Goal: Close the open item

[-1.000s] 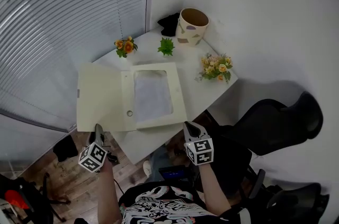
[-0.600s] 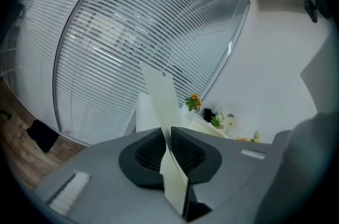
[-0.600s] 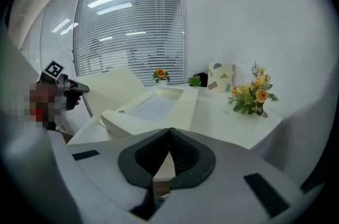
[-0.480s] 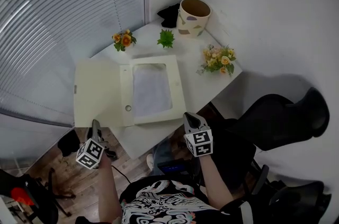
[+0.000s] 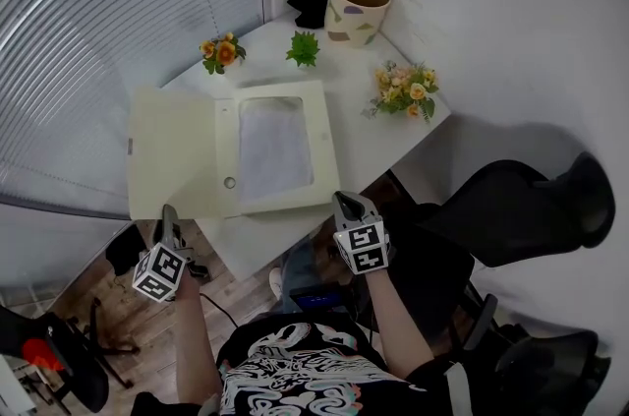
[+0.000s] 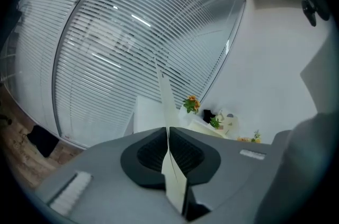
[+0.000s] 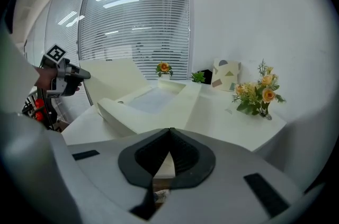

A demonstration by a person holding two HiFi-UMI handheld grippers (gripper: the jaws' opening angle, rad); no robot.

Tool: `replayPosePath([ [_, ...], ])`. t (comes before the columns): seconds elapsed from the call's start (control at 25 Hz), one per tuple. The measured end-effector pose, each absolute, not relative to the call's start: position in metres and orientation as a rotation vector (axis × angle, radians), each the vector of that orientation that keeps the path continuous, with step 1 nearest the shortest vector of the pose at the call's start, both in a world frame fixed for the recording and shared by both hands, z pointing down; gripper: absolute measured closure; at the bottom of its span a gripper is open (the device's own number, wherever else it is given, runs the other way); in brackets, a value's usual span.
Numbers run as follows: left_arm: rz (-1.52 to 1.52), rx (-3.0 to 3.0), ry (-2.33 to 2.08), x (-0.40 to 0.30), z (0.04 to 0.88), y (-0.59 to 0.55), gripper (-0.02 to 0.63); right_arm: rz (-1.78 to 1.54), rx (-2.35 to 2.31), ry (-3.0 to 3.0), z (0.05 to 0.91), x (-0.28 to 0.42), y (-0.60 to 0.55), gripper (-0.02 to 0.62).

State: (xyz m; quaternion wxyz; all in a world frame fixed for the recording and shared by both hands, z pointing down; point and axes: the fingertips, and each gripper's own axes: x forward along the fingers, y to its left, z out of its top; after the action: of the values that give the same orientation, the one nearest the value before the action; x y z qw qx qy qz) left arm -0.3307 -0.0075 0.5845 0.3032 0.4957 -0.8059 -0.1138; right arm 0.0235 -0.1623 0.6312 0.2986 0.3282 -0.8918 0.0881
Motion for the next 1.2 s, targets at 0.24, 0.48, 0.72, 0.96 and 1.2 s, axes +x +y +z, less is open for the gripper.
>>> replayPosePath([
  [0.24,-0.310,1.395,-2.117,-0.322,0.576,-0.010,0.601,0.242,0.874,-2.368,0.632,0.024,-0.161,0.592],
  [0.48,-0.318,1.474,-2.102,-0.311,0.562,-0.016,0.603,0.246,0.884,-2.359,0.632,0.025,-0.161,0.592],
  [0.72,-0.293,1.563,-2.087,-0.298,0.547,-0.024,0.603,0.245,0.901,-2.351,0.633,0.023,-0.161,0.593],
  [0.96,-0.302,1.616,-2.066,-0.288,0.539,-0.031,0.603,0.249,0.903,-2.342,0.633,0.024,-0.162,0.593],
  [1.2,-0.278,1.700,-2.042,-0.274,0.529,-0.042,0.601,0.248,0.904,-2.334,0.633,0.021,-0.161,0.594],
])
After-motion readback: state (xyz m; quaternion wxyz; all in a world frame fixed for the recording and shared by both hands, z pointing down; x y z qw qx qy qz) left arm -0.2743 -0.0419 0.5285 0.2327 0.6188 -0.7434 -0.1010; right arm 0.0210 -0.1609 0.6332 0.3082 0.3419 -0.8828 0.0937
